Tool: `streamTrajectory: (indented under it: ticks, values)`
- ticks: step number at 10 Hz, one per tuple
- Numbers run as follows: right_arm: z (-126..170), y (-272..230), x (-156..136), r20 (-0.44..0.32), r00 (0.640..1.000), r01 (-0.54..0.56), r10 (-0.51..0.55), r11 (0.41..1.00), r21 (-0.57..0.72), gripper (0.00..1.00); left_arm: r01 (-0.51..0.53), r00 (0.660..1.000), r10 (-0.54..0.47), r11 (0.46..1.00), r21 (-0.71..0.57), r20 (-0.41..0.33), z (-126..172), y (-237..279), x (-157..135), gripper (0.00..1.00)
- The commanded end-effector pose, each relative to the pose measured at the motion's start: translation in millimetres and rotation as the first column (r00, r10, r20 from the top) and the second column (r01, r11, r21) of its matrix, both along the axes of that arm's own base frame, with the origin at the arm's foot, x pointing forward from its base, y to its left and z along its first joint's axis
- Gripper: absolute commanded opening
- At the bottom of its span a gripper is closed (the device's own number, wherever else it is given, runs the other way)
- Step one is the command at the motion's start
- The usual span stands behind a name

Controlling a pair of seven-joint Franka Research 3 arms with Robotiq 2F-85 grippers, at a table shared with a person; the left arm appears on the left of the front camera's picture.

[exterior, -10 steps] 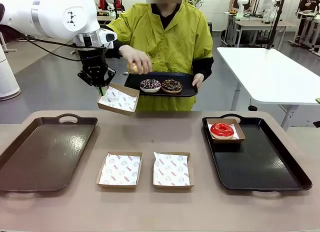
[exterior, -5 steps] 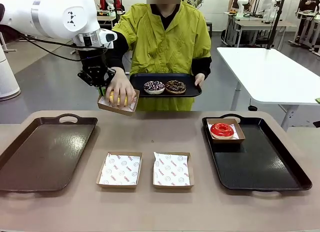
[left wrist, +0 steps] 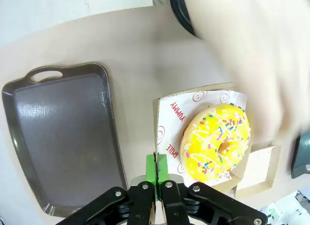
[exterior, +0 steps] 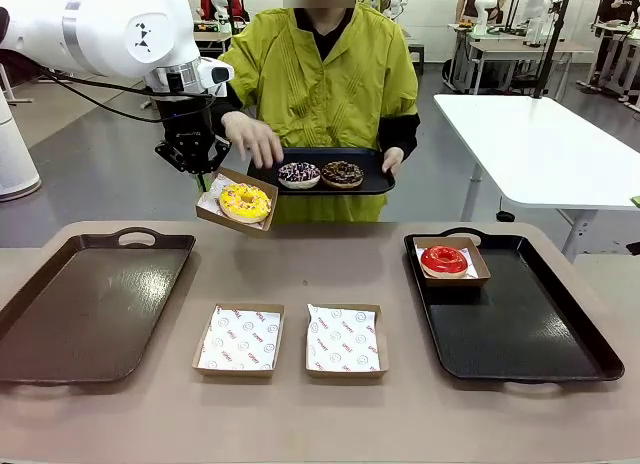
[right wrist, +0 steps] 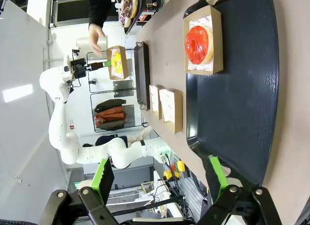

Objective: Individually package the donuts and arrange them on the tray.
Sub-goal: Place the picked Paper togo box on the Handle tray while simultaneously picking up another Paper togo box from the table with the other hand.

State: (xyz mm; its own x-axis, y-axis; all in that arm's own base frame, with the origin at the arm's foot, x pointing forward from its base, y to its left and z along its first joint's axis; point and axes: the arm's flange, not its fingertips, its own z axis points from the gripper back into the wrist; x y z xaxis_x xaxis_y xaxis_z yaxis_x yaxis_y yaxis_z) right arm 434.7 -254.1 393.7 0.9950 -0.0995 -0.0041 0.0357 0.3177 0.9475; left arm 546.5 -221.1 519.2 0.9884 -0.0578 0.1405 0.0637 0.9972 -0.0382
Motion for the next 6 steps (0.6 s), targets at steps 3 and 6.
streamTrajectory:
  ticks: [3,6]
  values:
    - [0.4,-0.7,0.3,-0.001,1.0,-0.006,0.006,1.0,0.006,1.0,0.012,1.0,-0.012,1.0,-0.014,0.003,0.6,3.0,-0.8,0.0]
    - [0.4,-0.7,0.3,-0.001,1.0,-0.006,0.006,1.0,0.006,1.0,0.012,1.0,-0.012,1.0,-0.014,0.003,0.6,3.0,-0.8,0.0]
